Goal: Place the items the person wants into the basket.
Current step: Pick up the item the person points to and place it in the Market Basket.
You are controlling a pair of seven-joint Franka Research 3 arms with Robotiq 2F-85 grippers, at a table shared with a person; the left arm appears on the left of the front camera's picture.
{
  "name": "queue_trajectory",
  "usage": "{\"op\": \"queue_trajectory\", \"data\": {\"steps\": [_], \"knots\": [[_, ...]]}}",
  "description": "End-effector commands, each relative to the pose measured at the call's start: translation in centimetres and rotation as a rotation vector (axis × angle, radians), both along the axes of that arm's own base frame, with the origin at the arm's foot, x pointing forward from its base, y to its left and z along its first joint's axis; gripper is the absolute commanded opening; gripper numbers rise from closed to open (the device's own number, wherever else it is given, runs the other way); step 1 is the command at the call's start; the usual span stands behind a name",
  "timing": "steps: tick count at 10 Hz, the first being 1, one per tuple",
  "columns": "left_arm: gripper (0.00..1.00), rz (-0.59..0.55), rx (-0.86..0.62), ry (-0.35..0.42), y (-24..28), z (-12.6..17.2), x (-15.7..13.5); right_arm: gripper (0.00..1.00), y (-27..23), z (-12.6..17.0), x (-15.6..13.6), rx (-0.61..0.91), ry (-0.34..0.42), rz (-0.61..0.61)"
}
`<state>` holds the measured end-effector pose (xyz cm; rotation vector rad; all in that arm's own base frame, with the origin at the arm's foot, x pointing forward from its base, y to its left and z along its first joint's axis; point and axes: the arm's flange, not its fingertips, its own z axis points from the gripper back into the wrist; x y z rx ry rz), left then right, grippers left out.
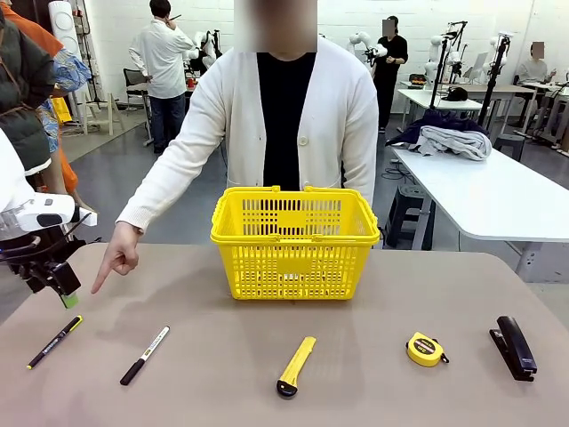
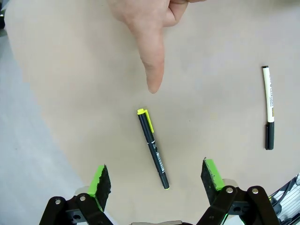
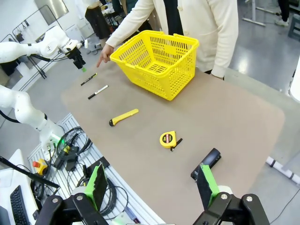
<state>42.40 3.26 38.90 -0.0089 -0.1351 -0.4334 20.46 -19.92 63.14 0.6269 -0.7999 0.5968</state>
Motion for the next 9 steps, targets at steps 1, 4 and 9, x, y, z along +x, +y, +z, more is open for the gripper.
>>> {"op": "queue_trajectory", "data": {"steps": [1,4,9], "knots": [[1.0,0.0,0.0,0.0,0.0,0.0,0.0,1.0,0.0,0.0,0.1,0.012,-0.014,0.015],[1.0,-0.061,0.03,0.008,-0.4,-2.4,-0.3,1.0,0.0,0.0,0.1,0.012,-0.014,0.015],[1.0,-0.031,0.036,0.078,-1.0,-7.2,1.1,1.0,0.0,0.0,0.1,0.012,-0.014,0.015]]}}
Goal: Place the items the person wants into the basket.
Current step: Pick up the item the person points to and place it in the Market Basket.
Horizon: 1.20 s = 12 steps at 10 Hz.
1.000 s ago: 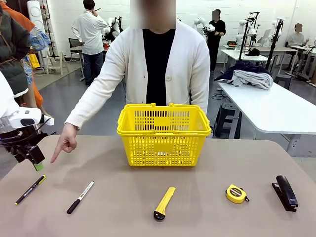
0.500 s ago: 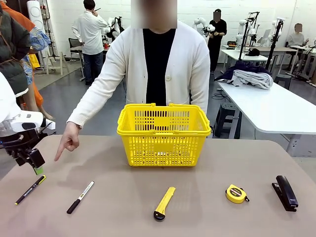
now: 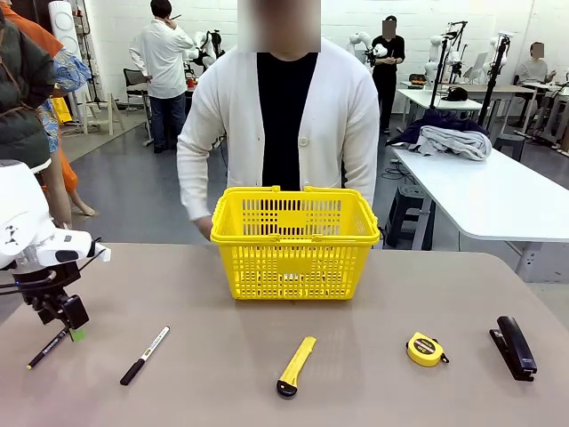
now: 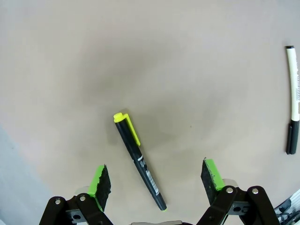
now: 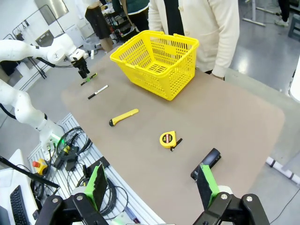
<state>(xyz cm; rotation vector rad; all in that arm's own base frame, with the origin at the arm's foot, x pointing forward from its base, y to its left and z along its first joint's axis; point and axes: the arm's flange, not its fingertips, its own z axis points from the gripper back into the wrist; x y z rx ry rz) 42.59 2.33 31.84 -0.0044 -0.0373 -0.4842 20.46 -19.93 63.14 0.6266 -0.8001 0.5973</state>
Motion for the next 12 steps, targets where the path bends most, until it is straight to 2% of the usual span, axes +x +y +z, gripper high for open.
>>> {"op": "queue_trajectory", "data": {"steps": [1,10,11,12], "knots": [[1.0,0.029,0.021,-0.028,-0.06,-0.45,1.1,1.0,0.02,-0.02,0.06,0.013,-0.013,0.014],[1.0,0.065,0.015,-0.025,0.2,-0.87,1.71,1.0,0.02,-0.02,0.06,0.013,-0.013,0.014],[0.46,0.065,0.02,-0.03,0.19,-0.88,1.75,1.0,0.02,-0.02,0.06,0.013,-0.013,0.014],[0.46,0.064,0.022,-0.03,0.21,-0.92,1.74,1.0,0.02,-0.02,0.06,0.013,-0.013,0.014]]}}
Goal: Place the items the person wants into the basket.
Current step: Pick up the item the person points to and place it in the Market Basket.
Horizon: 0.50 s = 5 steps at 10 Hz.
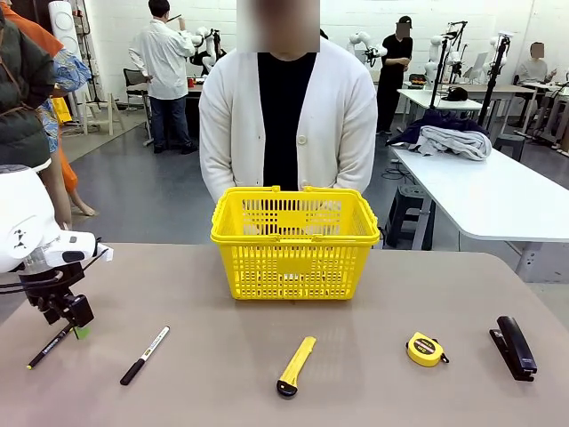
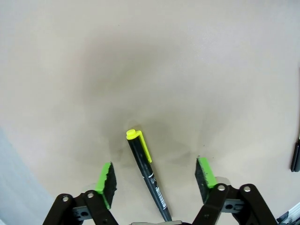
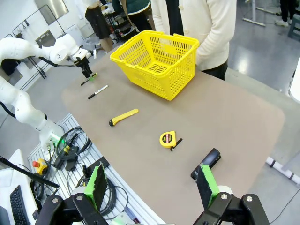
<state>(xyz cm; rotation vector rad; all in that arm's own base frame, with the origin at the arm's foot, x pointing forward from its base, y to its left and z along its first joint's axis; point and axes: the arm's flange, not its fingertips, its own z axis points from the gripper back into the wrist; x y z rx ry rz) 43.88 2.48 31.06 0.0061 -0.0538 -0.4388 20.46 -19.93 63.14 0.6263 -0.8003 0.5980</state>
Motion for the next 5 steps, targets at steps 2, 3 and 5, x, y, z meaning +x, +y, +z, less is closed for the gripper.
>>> {"op": "queue_trajectory", "data": {"steps": [2,3,5], "knots": [[0.41,0.02,0.022,-0.01,0.16,-0.31,0.46,1.0,0.02,-0.02,0.06,0.013,-0.013,0.014],[0.0,0.021,0.023,-0.011,0.23,-0.34,0.41,1.0,0.02,-0.02,0.06,0.013,-0.013,0.014],[0.0,0.021,0.027,-0.009,0.27,-0.33,0.34,1.0,0.02,-0.02,0.06,0.013,-0.013,0.014]]}}
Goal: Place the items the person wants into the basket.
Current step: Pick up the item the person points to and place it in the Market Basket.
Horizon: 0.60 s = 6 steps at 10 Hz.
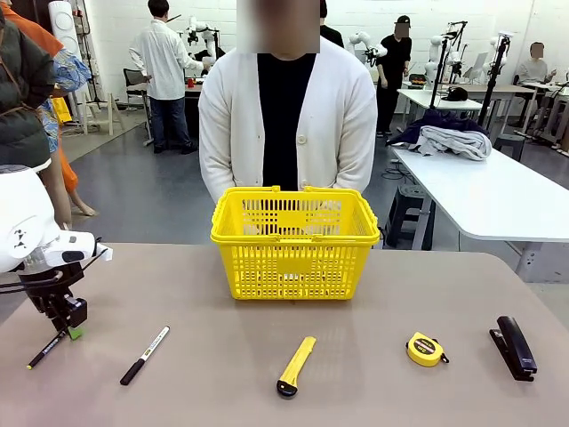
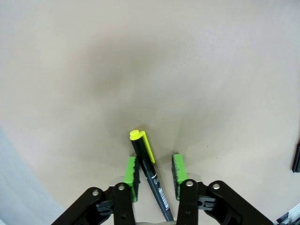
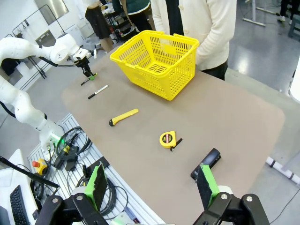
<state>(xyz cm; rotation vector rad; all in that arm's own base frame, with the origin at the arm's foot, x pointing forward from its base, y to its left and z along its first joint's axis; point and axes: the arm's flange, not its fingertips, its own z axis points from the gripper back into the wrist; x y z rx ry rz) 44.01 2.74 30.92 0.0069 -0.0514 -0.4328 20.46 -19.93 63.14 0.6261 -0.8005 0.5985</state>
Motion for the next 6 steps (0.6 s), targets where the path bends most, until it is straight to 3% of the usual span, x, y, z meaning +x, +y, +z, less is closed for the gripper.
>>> {"op": "queue_trajectory", "data": {"steps": [1,6], "knots": [[0.02,0.017,0.027,-0.011,0.03,-0.24,0.21,1.0,0.02,-0.02,0.06,0.013,-0.012,0.014],[0.0,0.023,0.037,0.0,0.03,-0.45,0.46,1.0,0.02,-0.02,0.06,0.013,-0.012,0.014]]}}
